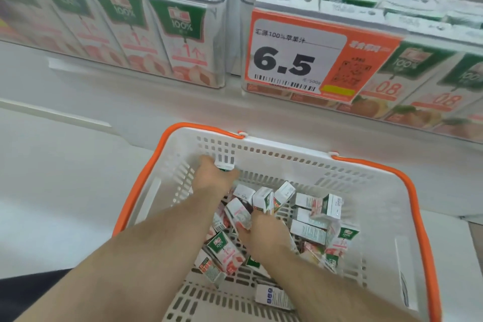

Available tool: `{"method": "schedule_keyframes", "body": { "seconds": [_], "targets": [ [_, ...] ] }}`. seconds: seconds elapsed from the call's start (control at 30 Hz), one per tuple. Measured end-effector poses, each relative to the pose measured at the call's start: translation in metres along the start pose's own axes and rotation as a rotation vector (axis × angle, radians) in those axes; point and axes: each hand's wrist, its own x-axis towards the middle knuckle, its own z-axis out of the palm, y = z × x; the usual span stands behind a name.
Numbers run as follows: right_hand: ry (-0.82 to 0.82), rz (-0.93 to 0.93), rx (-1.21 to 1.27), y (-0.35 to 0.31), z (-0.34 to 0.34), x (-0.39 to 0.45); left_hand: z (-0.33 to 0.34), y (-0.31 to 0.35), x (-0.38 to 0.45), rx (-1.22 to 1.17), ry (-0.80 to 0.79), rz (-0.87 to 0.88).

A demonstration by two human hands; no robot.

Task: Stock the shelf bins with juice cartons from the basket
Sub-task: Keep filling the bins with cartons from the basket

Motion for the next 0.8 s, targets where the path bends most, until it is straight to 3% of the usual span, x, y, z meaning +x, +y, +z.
{"method": "schedule_keyframes", "body": {
  "seconds": [0.13, 0.2, 0.33, 0.5, 0.63, 0.8],
  "targets": [
    [-0.055, -0.031, 0.365, 0.03, -0.011, -0.026, -0.024, 0.002, -0.01, -0.136, 0.031, 0.058],
    [-0.047, -0.048, 0.438, 0.036, -0.028, -0.037, -0.043, 0.013, -0.019, -0.22, 0.031, 0.105],
    [0.062, -0.087, 0.451, 0.03, -0.069, -0.055, -0.093, 0.047, -0.042, -0.149, -0.016, 0.271],
    [0.155, -0.175, 0.563, -0.002, -0.127, -0.086, -0.157, 0.095, -0.083, -0.303, -0.19, 0.361],
    [0.228, -0.273, 0.638, -0.028, -0.171, -0.115, -0.197, 0.107, -0.12, -0.442, -0.444, 0.253],
    [0.238, -0.364, 0.791, -0.05, -0.206, -0.142, -0.236, 0.113, -0.157, -0.554, -0.526, 0.306]
  ]
}}
